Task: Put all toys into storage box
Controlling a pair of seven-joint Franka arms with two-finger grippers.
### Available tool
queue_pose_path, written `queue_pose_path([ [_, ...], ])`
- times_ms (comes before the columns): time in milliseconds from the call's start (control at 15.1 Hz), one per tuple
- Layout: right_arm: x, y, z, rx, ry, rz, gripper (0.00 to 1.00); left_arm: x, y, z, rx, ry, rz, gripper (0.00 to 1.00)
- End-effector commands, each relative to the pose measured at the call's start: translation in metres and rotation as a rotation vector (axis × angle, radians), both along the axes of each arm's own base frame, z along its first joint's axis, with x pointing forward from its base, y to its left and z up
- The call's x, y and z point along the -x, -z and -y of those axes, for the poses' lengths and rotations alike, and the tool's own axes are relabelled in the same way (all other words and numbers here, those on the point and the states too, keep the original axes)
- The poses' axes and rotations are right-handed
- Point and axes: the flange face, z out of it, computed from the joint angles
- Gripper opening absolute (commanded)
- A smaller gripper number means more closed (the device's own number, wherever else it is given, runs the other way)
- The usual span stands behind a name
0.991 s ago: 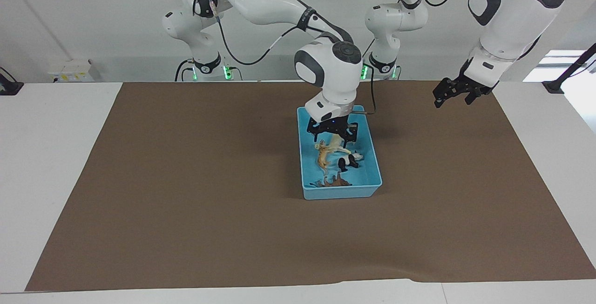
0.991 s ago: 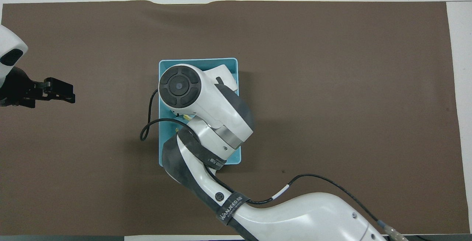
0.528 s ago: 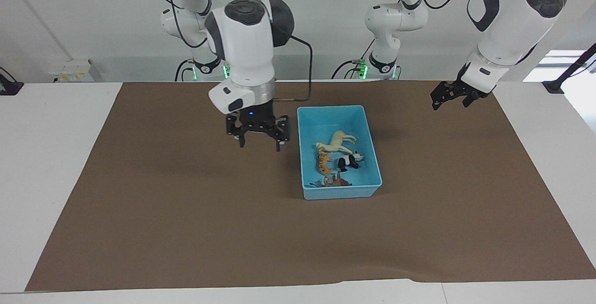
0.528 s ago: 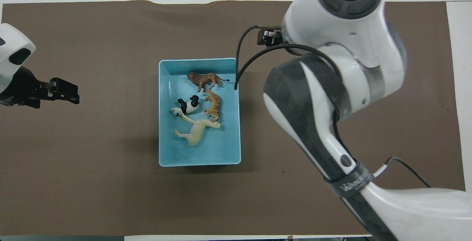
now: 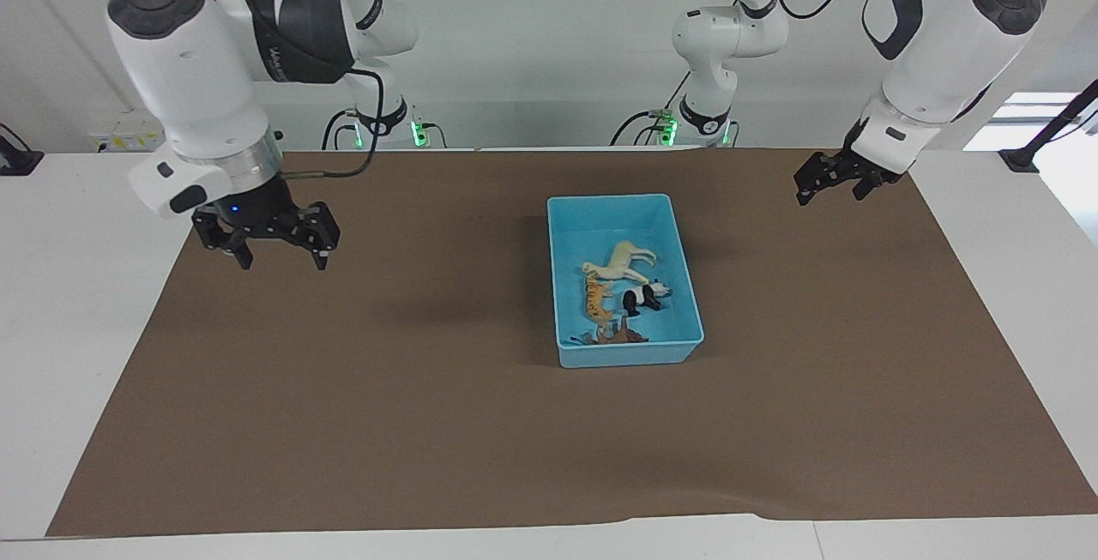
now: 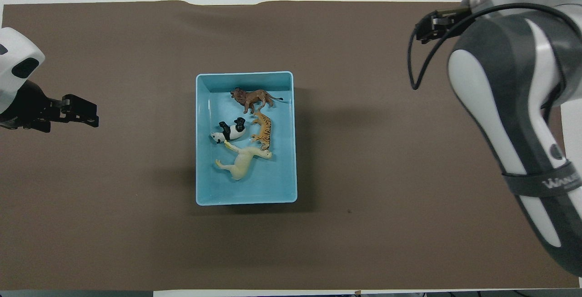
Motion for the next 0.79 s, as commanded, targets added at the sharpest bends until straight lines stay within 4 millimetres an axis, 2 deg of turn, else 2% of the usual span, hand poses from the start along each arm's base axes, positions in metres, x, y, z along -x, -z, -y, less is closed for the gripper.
queue_pose_path([
  [0, 0.044, -0.030, 0.033, -0.015, 0.029, -0.049, 1.00, -0.004, -0.004, 0.000, 0.002, 0.015, 0.013, 1.00],
  [132, 0.069, -0.038, 0.054, -0.024, 0.032, -0.057, 1.00, -0.004, -0.004, -0.004, 0.001, 0.012, 0.015, 1.00],
  [198, 0.083, -0.039, 0.056, -0.025, 0.032, -0.054, 1.00, -0.005, -0.006, -0.003, 0.004, 0.017, 0.027, 1.00],
  [462, 0.123, -0.033, 0.080, -0.035, 0.078, -0.046, 1.00, -0.009, -0.007, 0.000, 0.007, 0.035, 0.041, 1.00],
  [528, 0.128, -0.029, 0.082, -0.044, 0.086, -0.054, 1.00, -0.006, -0.005, -0.001, 0.006, 0.032, 0.029, 1.00],
  [726, 0.119, -0.033, 0.084, -0.120, 0.108, 0.019, 1.00, -0.006, -0.006, -0.003, 0.006, 0.028, 0.033, 1.00],
])
